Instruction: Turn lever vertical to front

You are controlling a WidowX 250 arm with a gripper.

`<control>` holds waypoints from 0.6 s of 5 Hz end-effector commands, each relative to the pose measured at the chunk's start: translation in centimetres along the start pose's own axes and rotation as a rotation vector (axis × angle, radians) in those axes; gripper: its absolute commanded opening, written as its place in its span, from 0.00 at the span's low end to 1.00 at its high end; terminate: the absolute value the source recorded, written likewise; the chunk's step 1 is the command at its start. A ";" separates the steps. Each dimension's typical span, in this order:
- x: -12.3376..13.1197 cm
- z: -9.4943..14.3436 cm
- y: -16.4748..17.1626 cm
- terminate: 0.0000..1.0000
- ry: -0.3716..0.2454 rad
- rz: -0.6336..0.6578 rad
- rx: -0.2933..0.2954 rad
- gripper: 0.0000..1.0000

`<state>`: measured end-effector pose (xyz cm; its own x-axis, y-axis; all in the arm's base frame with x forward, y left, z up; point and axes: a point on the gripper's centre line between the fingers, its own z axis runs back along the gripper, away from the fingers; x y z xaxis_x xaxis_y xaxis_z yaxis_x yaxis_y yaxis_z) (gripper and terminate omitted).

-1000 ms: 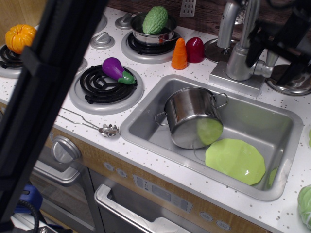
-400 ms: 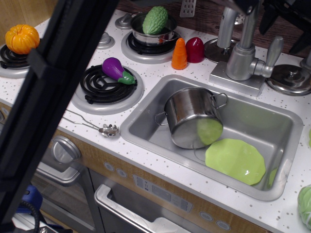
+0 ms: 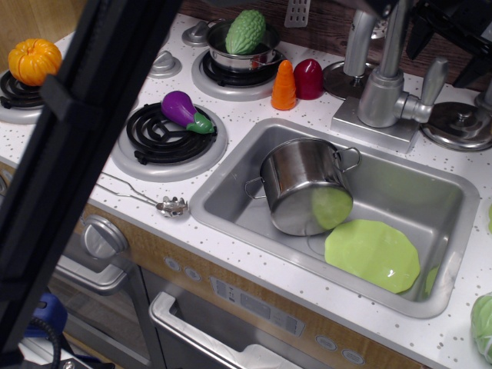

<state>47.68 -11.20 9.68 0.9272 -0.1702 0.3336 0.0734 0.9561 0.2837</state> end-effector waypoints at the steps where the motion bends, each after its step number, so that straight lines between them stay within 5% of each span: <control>1: 1.3 0.7 1.6 0.00 -0.082 0.016 0.002 1.00; 2: 1.3 0.2 1.6 0.00 -0.057 0.041 -0.017 0.00; 3: 0.7 0.6 1.0 0.00 -0.042 0.068 -0.018 0.00</control>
<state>47.62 -11.19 7.86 0.9368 -0.1273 0.3260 0.0453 0.9678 0.2477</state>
